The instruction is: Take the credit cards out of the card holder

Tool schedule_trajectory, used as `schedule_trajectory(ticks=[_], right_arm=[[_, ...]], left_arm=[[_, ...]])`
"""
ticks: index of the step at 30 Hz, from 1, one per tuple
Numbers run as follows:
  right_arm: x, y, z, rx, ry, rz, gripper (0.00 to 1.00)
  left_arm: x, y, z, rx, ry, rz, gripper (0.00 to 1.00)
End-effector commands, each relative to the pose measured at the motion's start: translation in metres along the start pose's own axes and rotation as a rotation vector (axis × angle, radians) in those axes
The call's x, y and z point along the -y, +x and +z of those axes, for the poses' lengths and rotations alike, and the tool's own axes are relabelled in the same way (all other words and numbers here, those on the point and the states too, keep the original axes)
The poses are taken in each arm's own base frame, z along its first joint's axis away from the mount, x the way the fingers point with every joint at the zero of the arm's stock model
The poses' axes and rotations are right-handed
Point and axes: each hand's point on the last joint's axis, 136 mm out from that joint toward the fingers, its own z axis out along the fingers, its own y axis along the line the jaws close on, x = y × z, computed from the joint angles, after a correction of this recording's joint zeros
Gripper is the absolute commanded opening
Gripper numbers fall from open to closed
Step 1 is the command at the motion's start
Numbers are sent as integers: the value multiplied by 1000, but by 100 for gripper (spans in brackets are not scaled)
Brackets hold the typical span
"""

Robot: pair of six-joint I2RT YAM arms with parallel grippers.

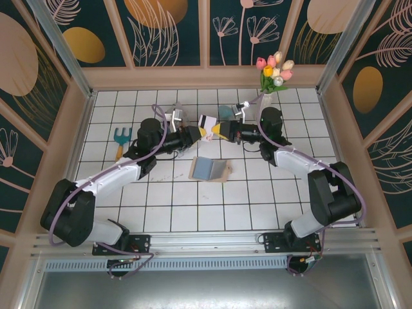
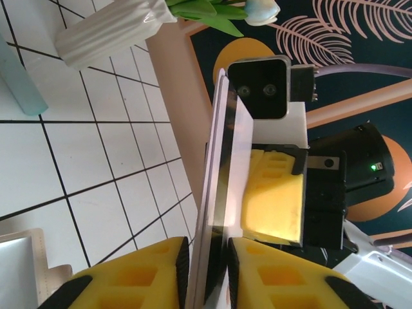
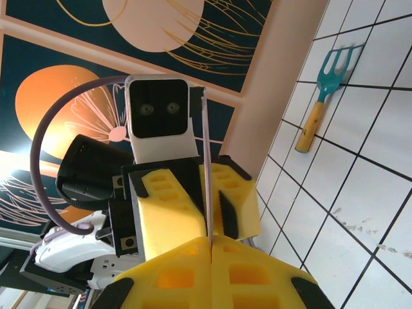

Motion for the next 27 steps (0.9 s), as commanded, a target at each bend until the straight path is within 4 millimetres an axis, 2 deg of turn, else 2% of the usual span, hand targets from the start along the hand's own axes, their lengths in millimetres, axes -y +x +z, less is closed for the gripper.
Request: schedule_trajectory(ticks=[1,5,9,12,14,17,20,24,25,27], right_arm=[[-8,-1,3,-15,-25,-42,0],[5,2,4,-21,4,-11,1],[6,3,5,-18,3,-3,4],[6,3,7,-15,1,-1,12],[10,2,6,-3,20,10,22],[18,-1,2,20,70,5,41],[27,-2,-2,48,156,-16,56],[50,-4,-12,91,285,-8,64],[55,-4,-14,100,311,-3,65],[70,-3,-19,114,378,16,67]], left_arm=[[20,-5,-11,28,71,49,20],[18,-2,-15,41,79,58,10],[11,2,-15,32,65,57,4],[8,1,-14,38,51,54,1],[2,-3,-13,51,9,51,0],[-18,-10,-15,75,-127,53,0],[-43,-21,-26,124,-331,70,0],[-73,-41,-61,219,-655,90,0],[-68,-54,-68,262,-702,98,0],[-76,-67,-86,320,-852,88,0]])
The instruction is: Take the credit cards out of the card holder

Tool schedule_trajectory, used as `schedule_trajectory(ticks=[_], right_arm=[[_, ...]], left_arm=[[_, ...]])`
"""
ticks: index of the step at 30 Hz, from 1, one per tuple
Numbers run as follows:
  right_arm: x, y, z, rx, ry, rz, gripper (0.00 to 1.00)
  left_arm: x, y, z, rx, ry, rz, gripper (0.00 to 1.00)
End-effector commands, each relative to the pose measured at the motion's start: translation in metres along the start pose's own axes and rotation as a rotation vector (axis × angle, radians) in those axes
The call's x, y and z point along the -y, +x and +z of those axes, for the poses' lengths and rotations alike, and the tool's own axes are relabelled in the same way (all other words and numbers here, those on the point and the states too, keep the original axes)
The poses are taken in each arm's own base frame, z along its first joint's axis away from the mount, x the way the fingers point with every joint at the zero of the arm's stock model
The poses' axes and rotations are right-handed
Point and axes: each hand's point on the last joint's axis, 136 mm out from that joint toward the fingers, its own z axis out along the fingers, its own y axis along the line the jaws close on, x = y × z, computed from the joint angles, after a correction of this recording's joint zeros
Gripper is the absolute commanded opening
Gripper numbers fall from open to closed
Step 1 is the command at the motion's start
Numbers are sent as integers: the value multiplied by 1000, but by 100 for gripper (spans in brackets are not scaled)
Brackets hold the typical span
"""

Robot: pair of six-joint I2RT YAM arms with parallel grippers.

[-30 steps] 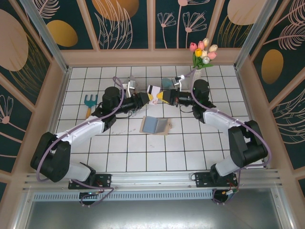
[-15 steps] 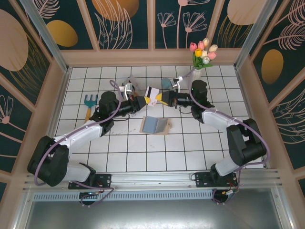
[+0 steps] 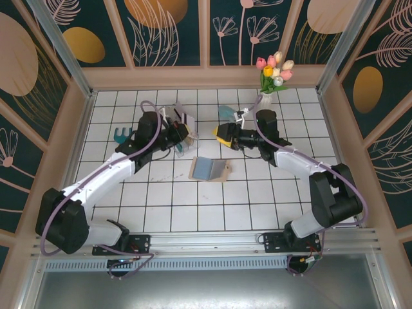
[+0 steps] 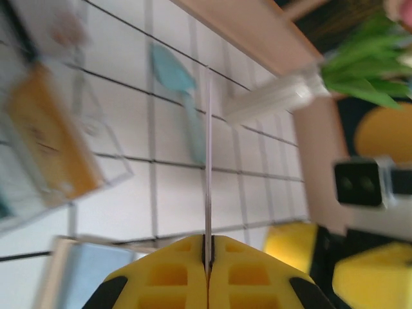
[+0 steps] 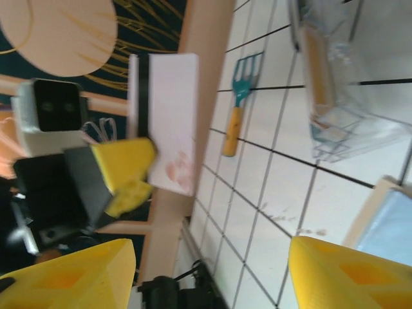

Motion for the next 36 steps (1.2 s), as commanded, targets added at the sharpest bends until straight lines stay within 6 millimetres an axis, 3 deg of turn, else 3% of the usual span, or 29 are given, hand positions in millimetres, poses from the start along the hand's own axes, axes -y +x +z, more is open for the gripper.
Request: schedule_trajectory(ticks=[1,5,11,14,22,36], right_arm=[[20,-10,-8,57,139,-23,67],[42,-9,-14,62,214,5,68],[47,-3,-19,50,233,-3,67],[49,0,-19,49,232,10,67],[57,4,-16,34,241,45,66],[61,6,-14,21,247,55,65]], left_arm=[[-49,-32,-25,121,-371,36,0],[-63,-51,-18,183,-540,31,0],[-78,-78,6,238,-775,12,0],[-72,-83,28,234,-774,3,1],[-61,-78,73,207,-774,1,2],[-75,-78,101,206,-839,24,3]])
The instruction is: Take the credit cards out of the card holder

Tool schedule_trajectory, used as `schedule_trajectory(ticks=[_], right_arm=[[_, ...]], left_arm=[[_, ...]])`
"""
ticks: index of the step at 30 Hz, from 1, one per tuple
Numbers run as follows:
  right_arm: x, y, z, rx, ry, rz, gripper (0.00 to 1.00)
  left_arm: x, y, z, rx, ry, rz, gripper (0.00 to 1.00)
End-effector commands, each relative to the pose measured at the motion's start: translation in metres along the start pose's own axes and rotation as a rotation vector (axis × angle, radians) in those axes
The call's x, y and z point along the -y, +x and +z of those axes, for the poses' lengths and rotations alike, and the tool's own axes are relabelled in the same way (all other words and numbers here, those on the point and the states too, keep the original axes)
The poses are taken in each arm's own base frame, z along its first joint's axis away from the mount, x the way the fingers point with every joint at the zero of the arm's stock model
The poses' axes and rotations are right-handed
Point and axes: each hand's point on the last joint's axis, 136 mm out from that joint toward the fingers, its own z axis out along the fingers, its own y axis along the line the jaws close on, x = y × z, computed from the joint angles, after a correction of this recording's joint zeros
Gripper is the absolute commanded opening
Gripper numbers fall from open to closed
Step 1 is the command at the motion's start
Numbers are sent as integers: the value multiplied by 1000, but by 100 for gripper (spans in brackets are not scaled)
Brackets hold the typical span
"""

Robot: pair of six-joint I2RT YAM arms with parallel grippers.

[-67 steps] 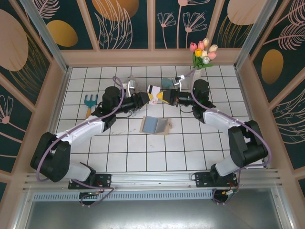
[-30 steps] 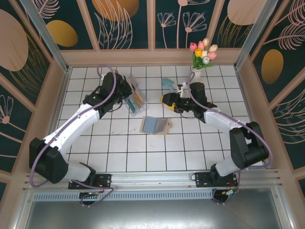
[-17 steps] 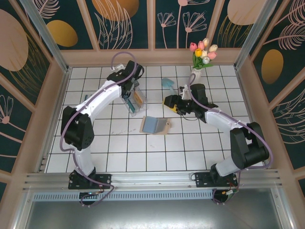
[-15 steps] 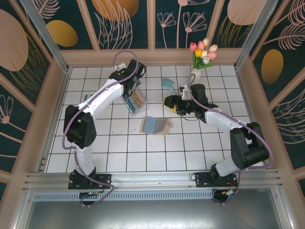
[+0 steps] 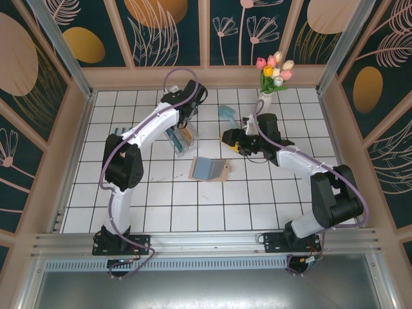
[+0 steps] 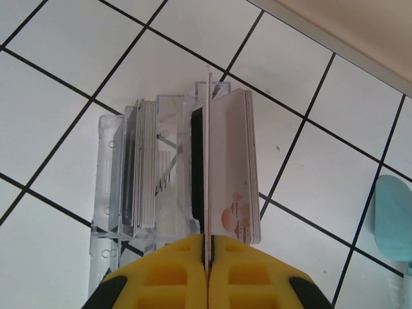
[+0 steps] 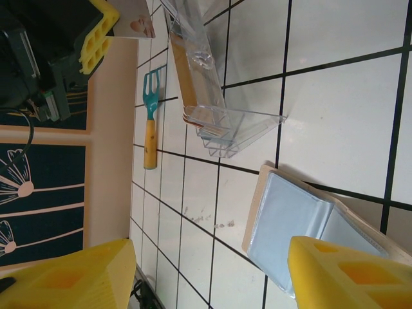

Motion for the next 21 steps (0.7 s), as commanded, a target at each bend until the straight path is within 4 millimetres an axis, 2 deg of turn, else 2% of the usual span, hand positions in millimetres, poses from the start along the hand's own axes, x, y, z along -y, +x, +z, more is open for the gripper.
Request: schedule_trajectory(ticks=[1,10,18,21], right_arm=[[5,3,1,-14,10,3,65],[8,5,1,-23,21,4,64],[7,5,1,-24,19,1,64],[7,5,1,-23,17,0,64]], left_arm=[[-3,-4,5,24,-50,22,3],[1,1,20,18,-72,56,3],[-5,1,20,23,-104,69,2],[-4,-7,15,46,-103,66,3]])
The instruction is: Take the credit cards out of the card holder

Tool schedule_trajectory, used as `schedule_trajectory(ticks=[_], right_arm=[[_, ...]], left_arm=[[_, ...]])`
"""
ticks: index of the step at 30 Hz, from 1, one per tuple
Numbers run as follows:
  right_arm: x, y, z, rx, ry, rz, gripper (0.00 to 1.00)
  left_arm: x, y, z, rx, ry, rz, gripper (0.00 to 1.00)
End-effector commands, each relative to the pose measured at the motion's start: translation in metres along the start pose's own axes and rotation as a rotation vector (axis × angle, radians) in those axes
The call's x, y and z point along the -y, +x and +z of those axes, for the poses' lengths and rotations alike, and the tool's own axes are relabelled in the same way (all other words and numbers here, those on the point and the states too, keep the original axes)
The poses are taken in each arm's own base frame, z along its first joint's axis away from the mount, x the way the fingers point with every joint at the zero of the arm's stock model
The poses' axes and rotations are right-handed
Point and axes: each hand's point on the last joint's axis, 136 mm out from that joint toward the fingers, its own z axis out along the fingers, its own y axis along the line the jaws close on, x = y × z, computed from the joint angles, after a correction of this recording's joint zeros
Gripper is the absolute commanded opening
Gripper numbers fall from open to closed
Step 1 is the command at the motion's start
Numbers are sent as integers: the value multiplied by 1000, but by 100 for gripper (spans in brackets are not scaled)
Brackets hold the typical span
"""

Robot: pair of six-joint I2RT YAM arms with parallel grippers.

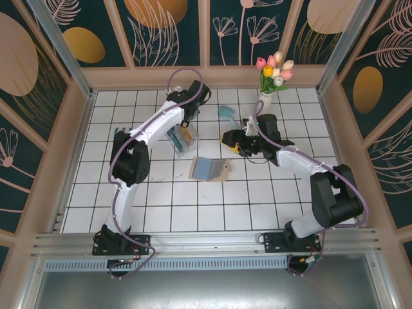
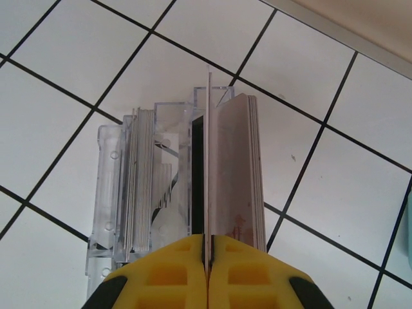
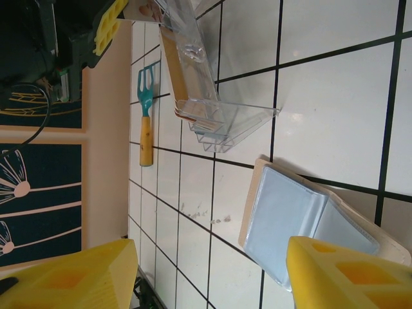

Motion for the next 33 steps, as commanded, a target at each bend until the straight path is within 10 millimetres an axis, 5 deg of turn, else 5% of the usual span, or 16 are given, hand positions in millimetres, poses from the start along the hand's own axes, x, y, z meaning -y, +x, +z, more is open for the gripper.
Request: schedule_trajectory(ticks=[1,21,33], right_arm=[[3,1,1,-10,4,-14,64],[-17,-5,-8,-3,-30,-38,64],[-21,-7,-10,2,-31,-45,64]], left_arm=[[-5,-11,-5,32,-34,27,3],[-8,4,16,7,-70,59,3],[-7,12,22,-13,-69,82,14]])
